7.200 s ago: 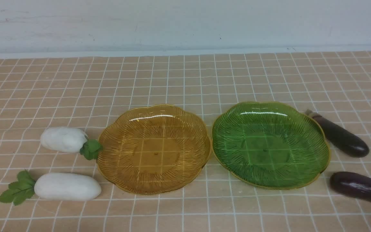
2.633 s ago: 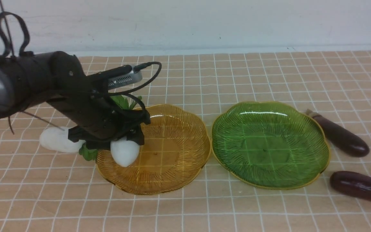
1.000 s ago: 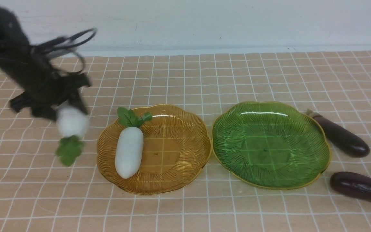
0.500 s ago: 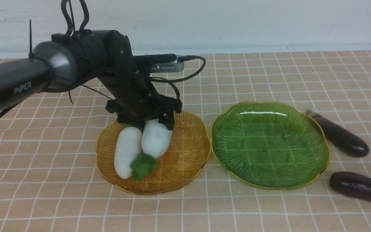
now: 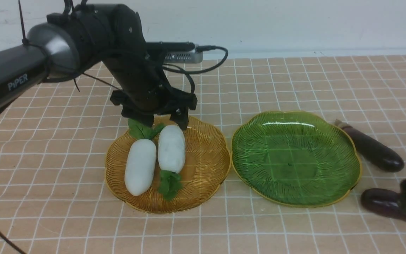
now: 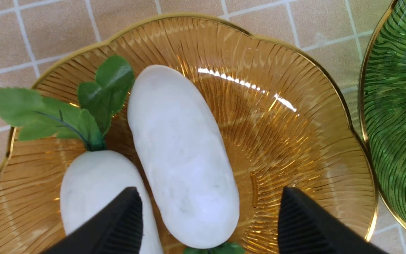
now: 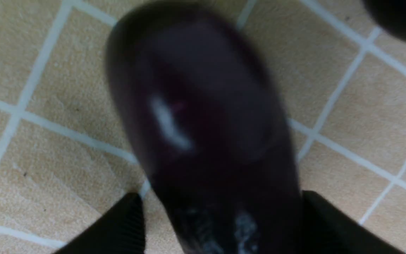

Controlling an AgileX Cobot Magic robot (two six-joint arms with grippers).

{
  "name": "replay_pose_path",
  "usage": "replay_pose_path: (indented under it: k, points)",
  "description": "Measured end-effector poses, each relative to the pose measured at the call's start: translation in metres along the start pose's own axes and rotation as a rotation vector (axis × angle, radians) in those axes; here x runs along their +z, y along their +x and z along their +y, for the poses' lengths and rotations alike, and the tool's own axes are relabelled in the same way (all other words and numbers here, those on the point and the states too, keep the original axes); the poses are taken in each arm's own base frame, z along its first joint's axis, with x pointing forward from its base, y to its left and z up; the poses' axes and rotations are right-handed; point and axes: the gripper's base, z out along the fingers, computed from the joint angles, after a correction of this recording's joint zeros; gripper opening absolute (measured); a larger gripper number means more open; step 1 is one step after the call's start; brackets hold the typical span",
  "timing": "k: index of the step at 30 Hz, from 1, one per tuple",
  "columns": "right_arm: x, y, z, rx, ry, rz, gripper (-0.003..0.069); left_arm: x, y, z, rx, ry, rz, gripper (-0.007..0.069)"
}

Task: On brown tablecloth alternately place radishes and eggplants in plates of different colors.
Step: 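Put the eggplants into the green plate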

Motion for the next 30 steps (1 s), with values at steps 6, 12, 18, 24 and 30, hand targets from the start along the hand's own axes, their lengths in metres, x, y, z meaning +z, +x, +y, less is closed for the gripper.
replay_pose_path:
  k: [6, 12, 18, 24, 30]
  points:
    - [-0.022, -0.012, -0.009, 0.097, -0.018, 0.007, 0.0333, 0.000, 0.000, 0.000, 0.000, 0.000, 0.004, 0.0469]
    - [-0.105, -0.038, -0.017, 0.311, -0.227, -0.098, 0.0337, 0.000, 0.001, 0.000, 0.000, -0.001, 0.015, 0.0469]
    - [-0.115, -0.087, 0.017, 0.331, -0.451, -0.352, 0.0337, 0.000, 0.001, 0.000, 0.000, -0.001, 0.015, 0.0469]
    - [-0.065, -0.131, 0.050, 0.245, -0.423, -0.404, 0.0363, 0.000, 0.002, 0.000, 0.000, -0.002, 0.019, 0.0469]
    - [-0.066, -0.142, 0.027, 0.193, -0.315, -0.432, 0.0551, 0.000, 0.004, 0.000, 0.010, -0.006, 0.046, 0.0469]
